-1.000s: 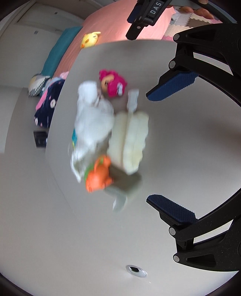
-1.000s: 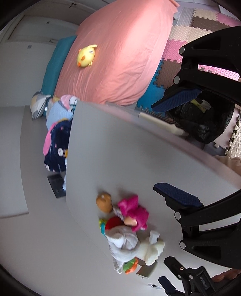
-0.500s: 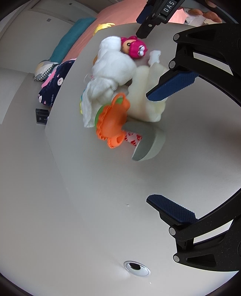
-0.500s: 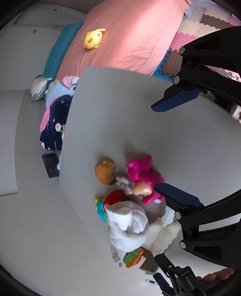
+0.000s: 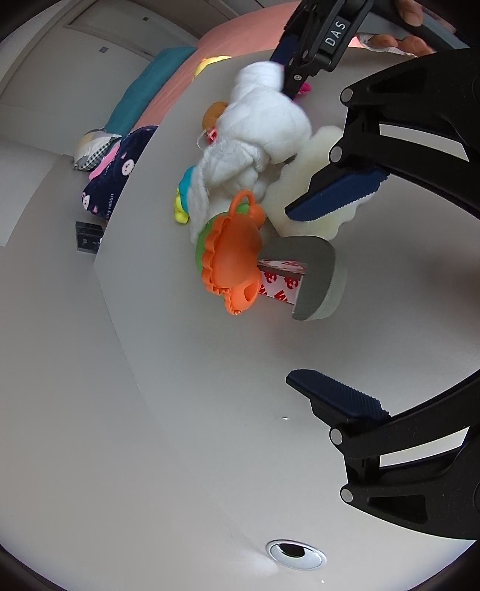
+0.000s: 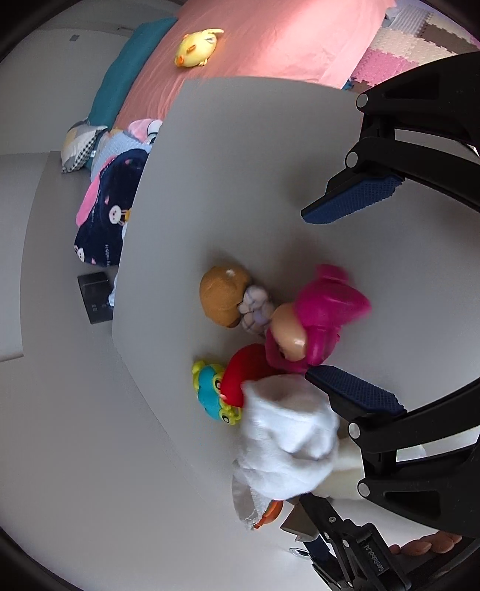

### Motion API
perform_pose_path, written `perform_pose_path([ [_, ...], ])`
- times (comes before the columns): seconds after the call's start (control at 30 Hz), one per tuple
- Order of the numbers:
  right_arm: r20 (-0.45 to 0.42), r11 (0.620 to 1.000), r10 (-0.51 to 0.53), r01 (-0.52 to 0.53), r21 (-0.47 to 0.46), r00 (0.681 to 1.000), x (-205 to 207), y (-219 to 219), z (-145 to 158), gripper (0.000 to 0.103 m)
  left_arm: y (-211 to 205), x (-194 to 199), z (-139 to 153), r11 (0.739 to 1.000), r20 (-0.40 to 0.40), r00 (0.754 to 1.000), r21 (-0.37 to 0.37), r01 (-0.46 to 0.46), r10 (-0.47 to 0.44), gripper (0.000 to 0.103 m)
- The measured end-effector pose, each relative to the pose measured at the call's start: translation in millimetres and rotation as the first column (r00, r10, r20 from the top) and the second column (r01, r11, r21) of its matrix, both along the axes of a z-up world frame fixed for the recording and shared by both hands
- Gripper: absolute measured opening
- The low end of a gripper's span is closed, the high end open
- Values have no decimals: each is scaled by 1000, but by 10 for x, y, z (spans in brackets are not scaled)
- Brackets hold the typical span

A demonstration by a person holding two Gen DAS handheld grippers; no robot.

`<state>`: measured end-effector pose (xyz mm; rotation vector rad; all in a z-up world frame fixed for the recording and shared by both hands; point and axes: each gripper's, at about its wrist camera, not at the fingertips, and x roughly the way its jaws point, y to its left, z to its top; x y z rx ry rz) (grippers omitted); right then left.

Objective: Collect trash
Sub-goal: 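Grasp the gray plastic holder with the left tool while the right tool grasps the pink toy figure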

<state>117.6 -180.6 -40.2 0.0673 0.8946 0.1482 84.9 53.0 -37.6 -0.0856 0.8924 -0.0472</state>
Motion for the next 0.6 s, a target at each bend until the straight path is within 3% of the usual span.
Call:
perform_pose_path([
  [0.1, -7, 1000, 20, -20, -11, 1000, 49, 53, -26, 75, 28, 11, -6, 1000, -3, 1000, -5, -3, 3, 80],
  [0.2, -23, 998, 57, -57, 8, 998, 63, 95, -64, 47, 35, 25, -7, 1000, -2, 1000, -7, 0, 0, 79],
  [0.23, -24, 998, 58, -58, -1, 998, 51, 104, -66, 44, 37, 24, -6, 1000, -1, 1000, -7, 3, -3, 78],
  [0.4, -41, 998, 57, -56, 34, 997, 2, 66, -56, 44, 85, 45, -40, 998, -24, 1000, -57, 14, -16, 37],
  [0.6, -43, 998, 47, -45, 46, 998, -84, -6, -11, 44, 224, -22, 40, 990, -16, 1000, -136, -19, 17, 34],
])
